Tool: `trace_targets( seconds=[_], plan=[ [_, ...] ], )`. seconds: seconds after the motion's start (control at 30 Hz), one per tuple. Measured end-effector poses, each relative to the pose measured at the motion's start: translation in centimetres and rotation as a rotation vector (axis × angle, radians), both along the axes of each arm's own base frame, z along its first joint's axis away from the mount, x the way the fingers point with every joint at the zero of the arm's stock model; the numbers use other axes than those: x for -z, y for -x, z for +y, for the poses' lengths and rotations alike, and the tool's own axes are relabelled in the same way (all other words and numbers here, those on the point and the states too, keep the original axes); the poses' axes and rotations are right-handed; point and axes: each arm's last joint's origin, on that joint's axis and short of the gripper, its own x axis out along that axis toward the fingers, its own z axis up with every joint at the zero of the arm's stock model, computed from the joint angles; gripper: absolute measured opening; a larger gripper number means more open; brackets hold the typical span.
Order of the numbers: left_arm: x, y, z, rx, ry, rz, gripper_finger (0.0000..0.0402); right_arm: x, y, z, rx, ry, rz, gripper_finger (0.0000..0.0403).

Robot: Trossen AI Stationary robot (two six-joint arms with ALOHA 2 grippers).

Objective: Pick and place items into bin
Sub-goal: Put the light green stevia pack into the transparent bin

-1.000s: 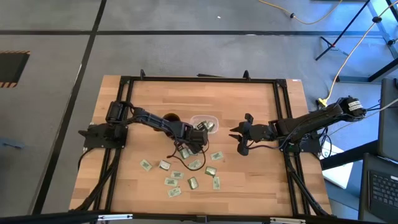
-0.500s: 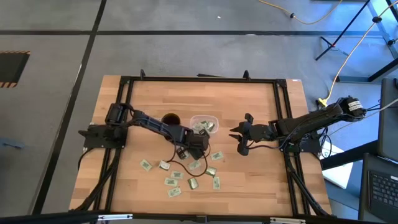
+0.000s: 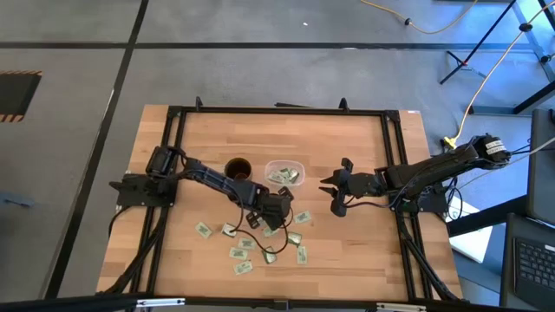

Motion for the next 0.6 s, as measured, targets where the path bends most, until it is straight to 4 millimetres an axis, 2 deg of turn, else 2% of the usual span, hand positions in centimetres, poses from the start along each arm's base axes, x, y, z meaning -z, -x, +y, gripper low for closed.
trace_targets(
  seconds=[0.33, 0.43, 0.6],
  plan=[
    [0.0, -0.1, -0.2, 0.002, 0.030, -0.013, 0.0058, 0.0, -0.1, 0.2, -0.047, -0.037, -0.004, 0.0106],
    [0.0, -0.1, -0.2, -0.004, 0.034, -0.013, 0.0058, 0.2, -0.6, 0.7, -0.091, -0.037, -0.020, 0.0106],
    [-0.1, -0.1, -0.2, -0.014, 0.015, -0.023, 0.0058, 1.6, -2.2, 1.6, -0.157, 0.030, -0.024, 0.0106]
  ],
)
